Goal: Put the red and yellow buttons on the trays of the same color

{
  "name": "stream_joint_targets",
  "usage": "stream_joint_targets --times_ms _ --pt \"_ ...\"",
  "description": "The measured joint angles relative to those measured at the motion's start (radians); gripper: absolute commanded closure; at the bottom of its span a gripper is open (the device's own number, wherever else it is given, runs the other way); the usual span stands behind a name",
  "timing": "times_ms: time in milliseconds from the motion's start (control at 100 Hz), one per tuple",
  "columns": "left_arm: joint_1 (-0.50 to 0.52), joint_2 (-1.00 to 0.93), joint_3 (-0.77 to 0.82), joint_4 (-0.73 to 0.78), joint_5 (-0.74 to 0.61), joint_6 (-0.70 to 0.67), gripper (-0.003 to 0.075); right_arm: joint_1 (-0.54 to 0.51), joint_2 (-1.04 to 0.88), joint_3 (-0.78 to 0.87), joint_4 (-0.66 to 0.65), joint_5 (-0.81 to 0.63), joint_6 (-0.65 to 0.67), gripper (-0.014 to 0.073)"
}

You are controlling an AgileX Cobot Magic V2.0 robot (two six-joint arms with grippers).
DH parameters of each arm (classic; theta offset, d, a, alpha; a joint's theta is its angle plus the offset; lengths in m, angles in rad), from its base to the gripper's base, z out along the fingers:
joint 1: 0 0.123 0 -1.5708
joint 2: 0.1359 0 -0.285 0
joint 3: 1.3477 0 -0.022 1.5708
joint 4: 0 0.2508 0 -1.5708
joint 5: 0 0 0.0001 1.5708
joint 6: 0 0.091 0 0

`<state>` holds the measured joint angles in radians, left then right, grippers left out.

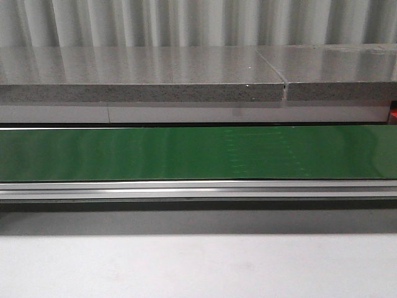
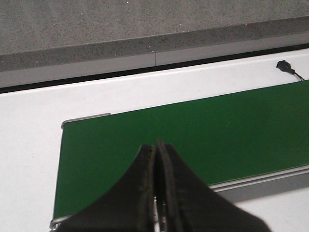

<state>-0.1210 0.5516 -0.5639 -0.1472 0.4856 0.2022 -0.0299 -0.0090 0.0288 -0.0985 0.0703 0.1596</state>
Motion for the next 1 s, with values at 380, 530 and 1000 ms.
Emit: stream_joint_targets --times_ms 380,530,1000 --pt "0.011 -0.146 0.137 0.179 -0.195 -0.234 0.0741 0.0 0.0 0.0 0.0 0.0 0.0 0.0665" --pt "0.025 -0.231 0.236 0.184 -0.246 -0.237 0.0741 0.0 0.0 0.0 0.0 0.0 0.0 0.0665" --pt "0.026 -0.528 0.558 0.186 -0.369 -0.238 0.0741 0.0 0.0 0.0 0.0 0.0 0.0 0.0665"
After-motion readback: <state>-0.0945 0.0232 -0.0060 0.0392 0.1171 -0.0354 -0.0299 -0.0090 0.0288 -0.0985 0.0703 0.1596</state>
